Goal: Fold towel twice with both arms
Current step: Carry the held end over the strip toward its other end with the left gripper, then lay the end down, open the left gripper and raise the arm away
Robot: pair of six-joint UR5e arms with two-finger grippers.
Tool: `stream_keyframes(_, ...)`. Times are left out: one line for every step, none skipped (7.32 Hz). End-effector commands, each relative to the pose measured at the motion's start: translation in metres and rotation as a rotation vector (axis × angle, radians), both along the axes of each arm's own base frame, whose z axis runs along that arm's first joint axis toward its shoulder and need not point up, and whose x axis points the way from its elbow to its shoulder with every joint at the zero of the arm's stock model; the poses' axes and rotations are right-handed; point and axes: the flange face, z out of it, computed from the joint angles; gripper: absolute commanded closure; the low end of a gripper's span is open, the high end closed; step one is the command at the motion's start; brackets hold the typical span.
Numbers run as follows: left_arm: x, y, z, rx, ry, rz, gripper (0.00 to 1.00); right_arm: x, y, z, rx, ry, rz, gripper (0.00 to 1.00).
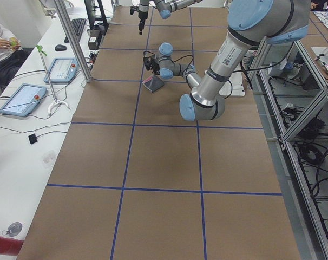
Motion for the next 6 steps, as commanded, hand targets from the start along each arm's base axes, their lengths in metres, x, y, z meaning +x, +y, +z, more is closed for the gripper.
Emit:
stream_keyframes(0.002,-0.002,-0.012,0.0,0.013,-0.002,0.01,0.0,0.0,0.0,0.0,0.0,0.0,0.0)
stream_keyframes(-0.001,-0.003,-0.013,0.004,0.013,-0.001,0.01,0.001,0.001,0.002,-0.002,0.0,-0.002,0.0)
stream_keyframes(-0.01,-0.009,-0.012,-0.003,-0.019,0.001,0.0,0.001,0.001,0.002,0.002,0.002,-0.01,0.0)
stream_keyframes(-0.035,-0.023,-0.019,0.009,-0.067,0.041,0.0,0.003,0.0,0.007,-0.01,0.011,-0.01,0.0)
stream_keyframes(-0.069,-0.021,-0.003,0.066,-0.15,0.119,0.0,0.012,-0.003,0.01,-0.01,0.013,-0.003,0.0)
stream_keyframes(-0.107,-0.02,0.027,0.153,-0.243,0.187,0.0,0.031,-0.002,0.025,0.011,0.029,-0.033,0.0)
